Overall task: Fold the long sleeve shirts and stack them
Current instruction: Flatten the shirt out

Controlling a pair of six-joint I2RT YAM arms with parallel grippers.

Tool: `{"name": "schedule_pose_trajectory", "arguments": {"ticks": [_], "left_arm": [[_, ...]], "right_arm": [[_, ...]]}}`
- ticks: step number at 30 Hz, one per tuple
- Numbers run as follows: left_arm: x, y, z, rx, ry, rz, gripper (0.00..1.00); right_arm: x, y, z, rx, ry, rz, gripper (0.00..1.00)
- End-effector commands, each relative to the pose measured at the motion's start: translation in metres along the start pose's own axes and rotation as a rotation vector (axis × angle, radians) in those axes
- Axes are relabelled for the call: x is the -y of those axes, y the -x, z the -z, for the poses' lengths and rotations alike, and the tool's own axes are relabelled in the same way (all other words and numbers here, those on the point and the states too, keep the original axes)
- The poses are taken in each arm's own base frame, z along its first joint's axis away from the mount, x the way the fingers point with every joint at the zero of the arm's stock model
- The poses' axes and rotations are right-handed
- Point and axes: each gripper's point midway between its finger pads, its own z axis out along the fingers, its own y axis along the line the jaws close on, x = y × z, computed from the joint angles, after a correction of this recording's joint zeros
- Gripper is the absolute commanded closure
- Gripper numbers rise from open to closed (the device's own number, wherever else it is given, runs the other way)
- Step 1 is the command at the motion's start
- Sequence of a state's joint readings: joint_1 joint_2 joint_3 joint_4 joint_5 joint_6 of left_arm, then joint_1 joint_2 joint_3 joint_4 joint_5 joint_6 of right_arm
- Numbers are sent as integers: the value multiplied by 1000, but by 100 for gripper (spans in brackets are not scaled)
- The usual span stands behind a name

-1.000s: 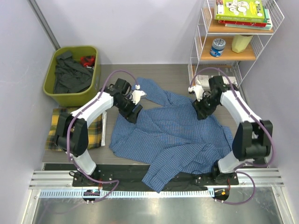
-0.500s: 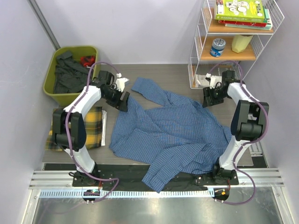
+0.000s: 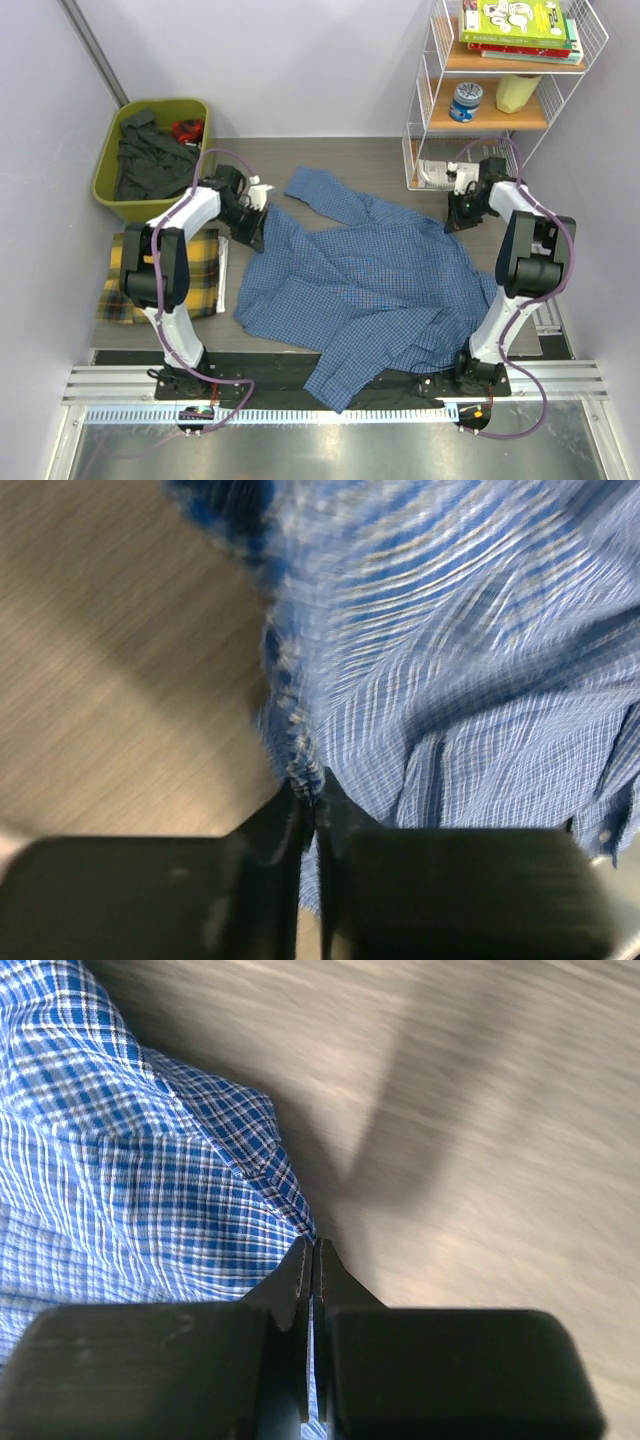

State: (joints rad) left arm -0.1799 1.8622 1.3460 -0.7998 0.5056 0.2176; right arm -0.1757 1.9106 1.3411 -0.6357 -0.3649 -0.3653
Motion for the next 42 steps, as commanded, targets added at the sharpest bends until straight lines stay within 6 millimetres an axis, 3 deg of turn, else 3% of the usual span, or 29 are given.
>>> {"name": "schedule_pose_trajectory", "arguments": {"ticks": [1,4,7,8,11,12,13,15,16,18,22,28,30,31,33,34,35,36,39,42], "left_arm": [[-5,-60,46,-102,39,58,100],[-18,-112,57,-243,91,81,100],[-21,-140,59,-307,126,73,100],[-20,-142,60,-315,125,73,100],[-18,-143,63,-347,105,67,86],[-11,-136,63,-320,61,60,70],[-9,-119,69,-273,52,31,65],[-3,-97,77,-201,33,7,51],[0,-75,84,-132,25,-24,49],[3,-54,91,-70,25,-52,46],[3,-11,101,47,68,-151,43],[-1,39,69,100,105,-234,41],[4,60,57,138,106,-228,38],[5,87,55,199,116,-255,37],[9,107,26,193,121,-243,37],[16,135,28,258,129,-240,34],[10,142,7,247,133,-221,32],[19,164,3,287,141,-244,29],[19,203,-23,336,145,-197,28],[4,236,-47,391,202,-92,27]], "right_arm": [[23,2,63,56,-163,83,99],[17,-31,66,-11,-165,139,99],[8,-63,64,-88,-139,161,99],[6,-72,61,-112,-126,160,99],[-10,-87,59,-158,-56,191,99],[-14,-89,60,-162,-39,199,99],[-20,-92,61,-177,-13,201,91],[-27,-85,65,-148,11,198,67],[-27,-81,67,-138,8,190,50],[-21,-59,76,-67,8,131,43],[-4,-16,84,52,56,-16,45],[-15,-8,54,34,212,-184,50],[-14,-11,43,11,235,-226,50],[-15,-12,40,8,244,-240,50],[-18,-16,37,0,257,-256,49],[-21,-22,35,-12,266,-270,49],[-24,-25,34,-17,275,-276,48],[-26,-27,34,-18,280,-279,48],[-38,-32,30,-27,315,-280,49],[-52,-36,28,-37,340,-235,67]]}}
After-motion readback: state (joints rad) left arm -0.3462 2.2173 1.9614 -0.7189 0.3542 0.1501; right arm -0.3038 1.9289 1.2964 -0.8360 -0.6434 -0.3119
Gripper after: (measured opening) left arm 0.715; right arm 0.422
